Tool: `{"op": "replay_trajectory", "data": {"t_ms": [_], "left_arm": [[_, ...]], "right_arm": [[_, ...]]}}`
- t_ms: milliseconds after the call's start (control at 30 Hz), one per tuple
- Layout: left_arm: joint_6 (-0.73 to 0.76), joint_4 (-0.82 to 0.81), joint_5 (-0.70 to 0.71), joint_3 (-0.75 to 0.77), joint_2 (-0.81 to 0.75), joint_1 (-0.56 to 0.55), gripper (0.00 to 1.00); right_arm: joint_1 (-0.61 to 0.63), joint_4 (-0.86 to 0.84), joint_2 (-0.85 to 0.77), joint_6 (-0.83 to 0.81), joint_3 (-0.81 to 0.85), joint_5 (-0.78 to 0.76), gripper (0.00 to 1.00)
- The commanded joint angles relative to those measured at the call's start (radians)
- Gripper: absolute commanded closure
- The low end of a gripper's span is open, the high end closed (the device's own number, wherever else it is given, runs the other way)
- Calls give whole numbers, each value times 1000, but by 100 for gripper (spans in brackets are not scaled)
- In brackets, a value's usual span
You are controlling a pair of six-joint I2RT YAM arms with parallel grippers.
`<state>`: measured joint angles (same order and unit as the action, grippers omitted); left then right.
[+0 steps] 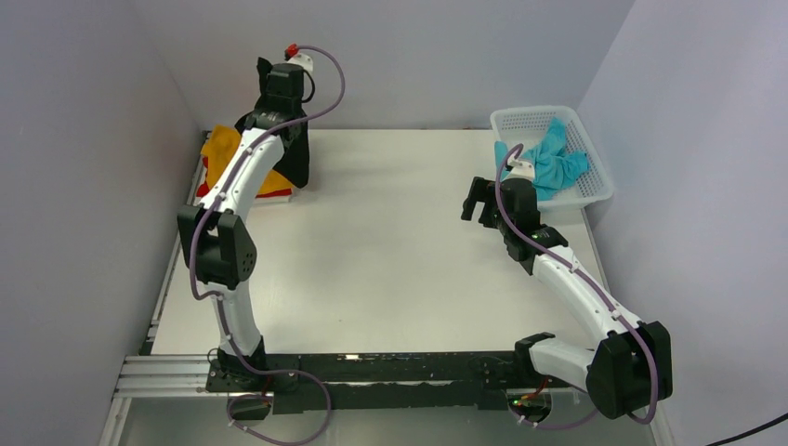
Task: Fold and stack the t-shirts
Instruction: Put the neatly folded tshirt into the corner of the board with the left arm
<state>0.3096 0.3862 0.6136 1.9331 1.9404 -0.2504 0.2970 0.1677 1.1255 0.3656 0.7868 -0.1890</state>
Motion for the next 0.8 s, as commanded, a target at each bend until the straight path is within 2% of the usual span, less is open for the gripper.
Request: {"op": "replay_trajectory", "data": {"t_ms": [0,167,367,467,767], "left_arm": [[-32,-25,-39,10,-45,39,100],[-22,-38,-70,8,-16,97,100],[11,-105,-238,-51,-2,174,100],[-9,-83,-297,-24,47,209,100],[-4,-131,-340,-16,123,314,100]], "right_arm": [[-2,-25,2,-6,5,-29,0],[-4,-27,6,-9,4,-35,0],[-4,-17,7,-8,9,-42,0],[-3,-13,6,-7,10,-49,0],[-3,31,28,8,44,-59,0]]}}
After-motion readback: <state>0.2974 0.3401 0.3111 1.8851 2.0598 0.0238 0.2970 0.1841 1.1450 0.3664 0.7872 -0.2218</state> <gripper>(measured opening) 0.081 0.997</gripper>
